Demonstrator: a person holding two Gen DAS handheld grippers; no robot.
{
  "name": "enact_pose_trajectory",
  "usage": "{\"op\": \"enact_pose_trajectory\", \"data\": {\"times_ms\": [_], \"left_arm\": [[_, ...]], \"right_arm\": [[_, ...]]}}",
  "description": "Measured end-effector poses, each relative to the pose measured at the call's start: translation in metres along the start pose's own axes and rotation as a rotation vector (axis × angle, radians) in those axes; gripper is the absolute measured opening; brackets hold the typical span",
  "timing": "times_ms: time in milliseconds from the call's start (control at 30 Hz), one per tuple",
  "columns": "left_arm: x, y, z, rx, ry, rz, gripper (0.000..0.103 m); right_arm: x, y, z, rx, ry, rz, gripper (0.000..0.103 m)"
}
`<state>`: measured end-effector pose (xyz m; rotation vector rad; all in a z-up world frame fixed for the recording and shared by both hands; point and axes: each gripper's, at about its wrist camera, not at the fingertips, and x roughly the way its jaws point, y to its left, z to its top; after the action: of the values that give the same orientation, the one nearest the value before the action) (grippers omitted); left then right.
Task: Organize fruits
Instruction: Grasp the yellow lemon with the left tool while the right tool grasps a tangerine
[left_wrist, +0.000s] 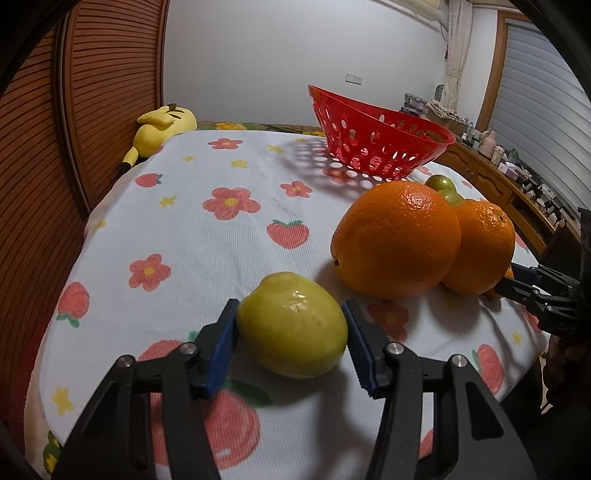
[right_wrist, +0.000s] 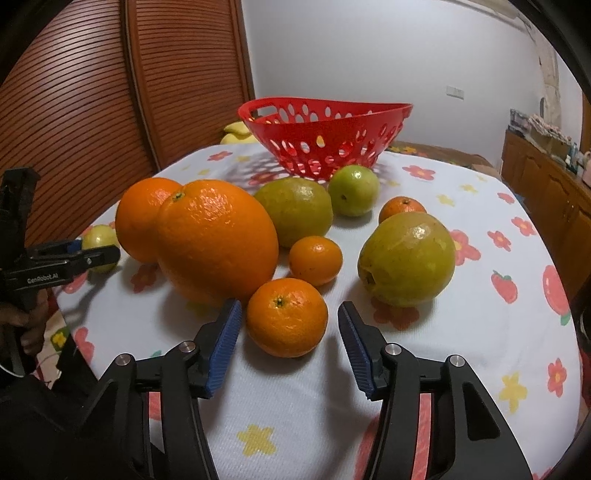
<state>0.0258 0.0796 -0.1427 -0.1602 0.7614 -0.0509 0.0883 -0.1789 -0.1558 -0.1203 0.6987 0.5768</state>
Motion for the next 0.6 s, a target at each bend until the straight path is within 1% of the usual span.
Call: {"op": "enact_pose_trajectory", "data": {"times_ms": [67, 167, 400, 600], "left_arm": [[0.0, 0.001, 0.0, -0.001, -0.003, 0.001, 0.054], [-0.003, 0.002, 0.001, -0.007, -0.012, 0.001, 0.054], [-0.014, 0.002, 0.009, -0.011, -0.048, 0.002, 0.054], [-0.024, -0.005, 0.022, 0.009, -0.085, -0.007, 0.054]], "right_arm": [[0.003, 0.0, 0.0, -0.004, 0.011, 0.002, 0.055], [0.005, 0.0, -0.002, -0.006, 0.02, 0.021, 0.047], [-0.005, -0.004, -0.002, -0.005, -0.001, 0.009, 0.046], [-0.013, -0.009, 0.004, 0.005, -0.023, 0.001, 0.046]]}}
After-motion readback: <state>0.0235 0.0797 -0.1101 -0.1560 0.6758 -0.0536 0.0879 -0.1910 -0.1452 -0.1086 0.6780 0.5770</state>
